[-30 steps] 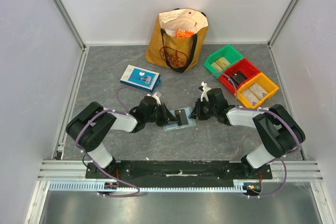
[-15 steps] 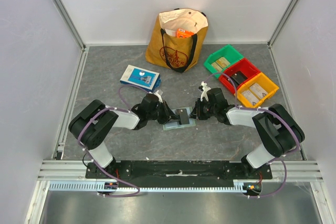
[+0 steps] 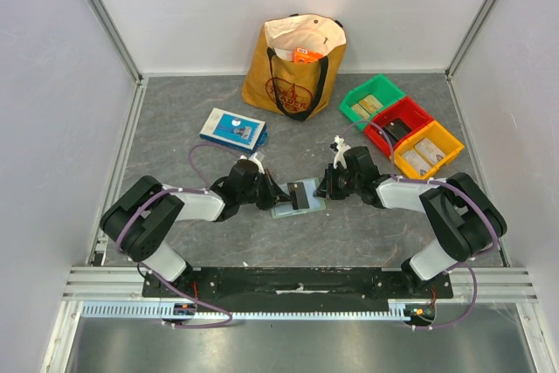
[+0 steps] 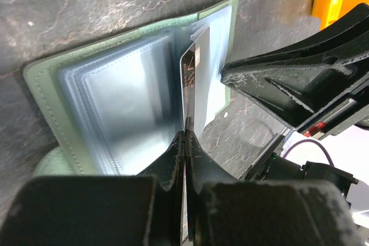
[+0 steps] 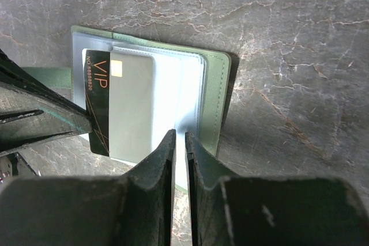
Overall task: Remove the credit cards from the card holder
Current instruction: Remove the credit card from the card holder.
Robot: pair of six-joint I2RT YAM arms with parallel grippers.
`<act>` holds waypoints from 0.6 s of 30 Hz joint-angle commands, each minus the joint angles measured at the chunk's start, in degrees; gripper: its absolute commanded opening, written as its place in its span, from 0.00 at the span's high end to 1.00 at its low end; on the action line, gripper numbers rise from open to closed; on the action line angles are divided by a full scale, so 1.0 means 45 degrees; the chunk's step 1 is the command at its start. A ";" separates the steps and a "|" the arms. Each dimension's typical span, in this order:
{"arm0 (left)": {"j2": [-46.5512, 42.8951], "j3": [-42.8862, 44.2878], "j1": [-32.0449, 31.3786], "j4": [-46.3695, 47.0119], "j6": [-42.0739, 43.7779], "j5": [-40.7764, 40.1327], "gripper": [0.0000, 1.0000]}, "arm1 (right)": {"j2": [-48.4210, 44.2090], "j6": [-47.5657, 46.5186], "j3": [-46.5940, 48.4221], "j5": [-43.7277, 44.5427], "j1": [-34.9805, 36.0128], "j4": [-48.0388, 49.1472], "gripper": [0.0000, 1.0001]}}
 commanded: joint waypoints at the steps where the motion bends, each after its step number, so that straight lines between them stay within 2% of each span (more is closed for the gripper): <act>1: -0.0617 -0.0473 0.0011 -0.0101 0.0375 -0.0271 0.98 | 0.0318 -0.0297 0.0052 0.0858 -0.0027 -0.0999 0.82; 5: -0.0520 -0.0396 0.0011 0.0152 0.0453 0.0022 0.95 | 0.0416 -0.0297 0.0092 0.0741 -0.0008 -0.0999 0.82; 12: -0.0344 -0.0025 0.0011 -0.0100 0.0571 -0.0114 0.56 | 0.0396 -0.0336 0.0091 0.0663 -0.0027 -0.0999 0.82; 15: -0.0149 0.0112 0.0011 -0.0413 0.0512 -0.0251 0.48 | 0.0396 -0.0317 0.0072 0.0643 -0.0027 -0.0960 0.82; 18: 0.0007 0.0229 -0.0009 -0.0453 0.0454 -0.0173 0.48 | 0.0474 -0.0317 0.0072 0.0584 -0.0008 -0.0941 0.82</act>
